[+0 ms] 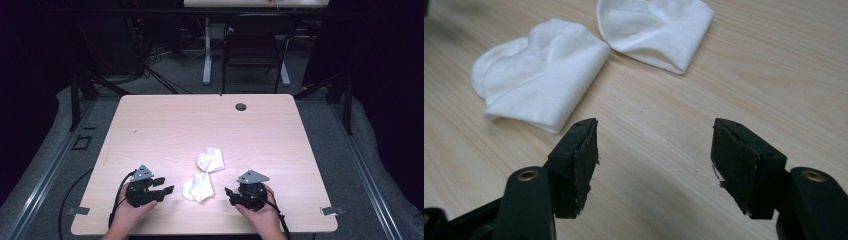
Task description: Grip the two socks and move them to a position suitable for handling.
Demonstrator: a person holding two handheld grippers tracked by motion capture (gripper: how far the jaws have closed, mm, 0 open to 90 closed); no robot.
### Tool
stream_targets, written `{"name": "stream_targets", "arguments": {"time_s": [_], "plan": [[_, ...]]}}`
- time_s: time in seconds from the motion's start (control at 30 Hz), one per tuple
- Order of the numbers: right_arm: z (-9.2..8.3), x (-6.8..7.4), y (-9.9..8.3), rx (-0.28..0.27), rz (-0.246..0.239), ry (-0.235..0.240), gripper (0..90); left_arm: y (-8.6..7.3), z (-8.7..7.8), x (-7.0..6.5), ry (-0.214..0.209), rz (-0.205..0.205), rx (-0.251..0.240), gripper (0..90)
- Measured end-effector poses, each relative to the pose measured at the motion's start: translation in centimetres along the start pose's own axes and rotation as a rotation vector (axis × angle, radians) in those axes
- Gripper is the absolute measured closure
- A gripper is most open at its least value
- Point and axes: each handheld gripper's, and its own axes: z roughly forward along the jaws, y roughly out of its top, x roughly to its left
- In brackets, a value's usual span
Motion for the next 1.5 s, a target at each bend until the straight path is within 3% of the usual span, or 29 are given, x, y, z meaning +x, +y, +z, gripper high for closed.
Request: {"name": "stream_targets", "arguments": {"time_s": [0.1, 0.23, 0.37, 0.6, 0.7, 0.9, 1.17, 1.5], "plan": [[-0.1, 0.5, -0.1, -0.015, -0.013, -0.002, 43.3, -0.1, 0.2, 0.4, 0.013, -0.013, 0.022, 49.3], [0.0, 0.6, -0.1, -0.004, -0.007, -0.006, 45.3, -0.1, 0.3, 0.5, 0.019, -0.019, 0.029, 49.1], [0.1, 0.5, -0.3, 0.021, 0.028, 0.002, 47.2, -0.1, 0.5, 0.2, 0.017, -0.015, 0.031, 48.9], [0.1, 0.2, -0.5, 0.024, 0.044, 0.002, 51.5, 0.0, 0.7, -0.2, 0.009, 0.003, 0.045, 48.5], [0.1, 0.0, -0.5, 0.031, 0.046, 0.005, 52.6, 0.0, 0.8, -0.4, -0.007, -0.01, 0.047, 47.6], [0.1, 0.2, -0.4, 0.025, 0.046, 0.013, 54.2, 0.0, 1.1, -0.7, -0.012, 0.014, 0.06, 47.7], [0.5, 1.1, 0.0, 0.044, 0.011, 0.037, 56.0, 0.2, 1.7, -1.1, -0.017, 0.033, 0.068, 49.0], [0.7, 3.0, 2.6, 0.018, -0.026, 0.075, 63.9, 0.3, 2.2, -1.8, -0.038, 0.057, 0.078, 52.1]]}}
